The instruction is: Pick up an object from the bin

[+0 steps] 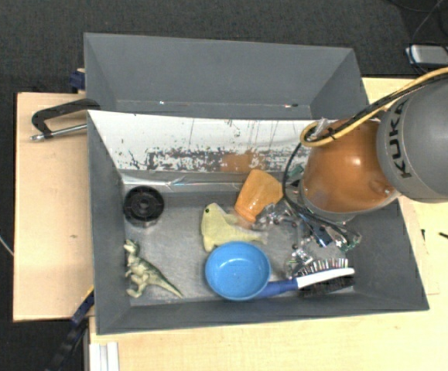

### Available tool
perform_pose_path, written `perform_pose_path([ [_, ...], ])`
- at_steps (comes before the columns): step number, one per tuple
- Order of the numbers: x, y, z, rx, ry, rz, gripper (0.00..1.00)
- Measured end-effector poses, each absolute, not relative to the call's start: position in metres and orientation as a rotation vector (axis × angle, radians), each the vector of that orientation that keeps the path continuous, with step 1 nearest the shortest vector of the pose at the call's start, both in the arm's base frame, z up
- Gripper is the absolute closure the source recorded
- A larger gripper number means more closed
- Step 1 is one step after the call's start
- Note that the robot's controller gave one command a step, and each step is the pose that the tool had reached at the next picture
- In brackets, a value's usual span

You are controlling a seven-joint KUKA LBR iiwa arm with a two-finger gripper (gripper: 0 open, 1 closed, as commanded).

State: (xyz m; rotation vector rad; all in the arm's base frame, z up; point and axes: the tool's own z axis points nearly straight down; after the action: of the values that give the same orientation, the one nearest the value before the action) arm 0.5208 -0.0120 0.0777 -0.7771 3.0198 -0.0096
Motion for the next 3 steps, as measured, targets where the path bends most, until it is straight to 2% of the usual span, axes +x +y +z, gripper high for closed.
perform_pose_path([
  [1, 0.517, 0.055, 0.105, -1.055, 2.949, 0.002, 0.00],
  [2, 0.498, 0.128, 0.089, -1.625, 2.686, 0.004, 0.00],
  [3, 0.515, 0.172, 0.216, -1.701, 2.622, -0.002, 0.00],
])
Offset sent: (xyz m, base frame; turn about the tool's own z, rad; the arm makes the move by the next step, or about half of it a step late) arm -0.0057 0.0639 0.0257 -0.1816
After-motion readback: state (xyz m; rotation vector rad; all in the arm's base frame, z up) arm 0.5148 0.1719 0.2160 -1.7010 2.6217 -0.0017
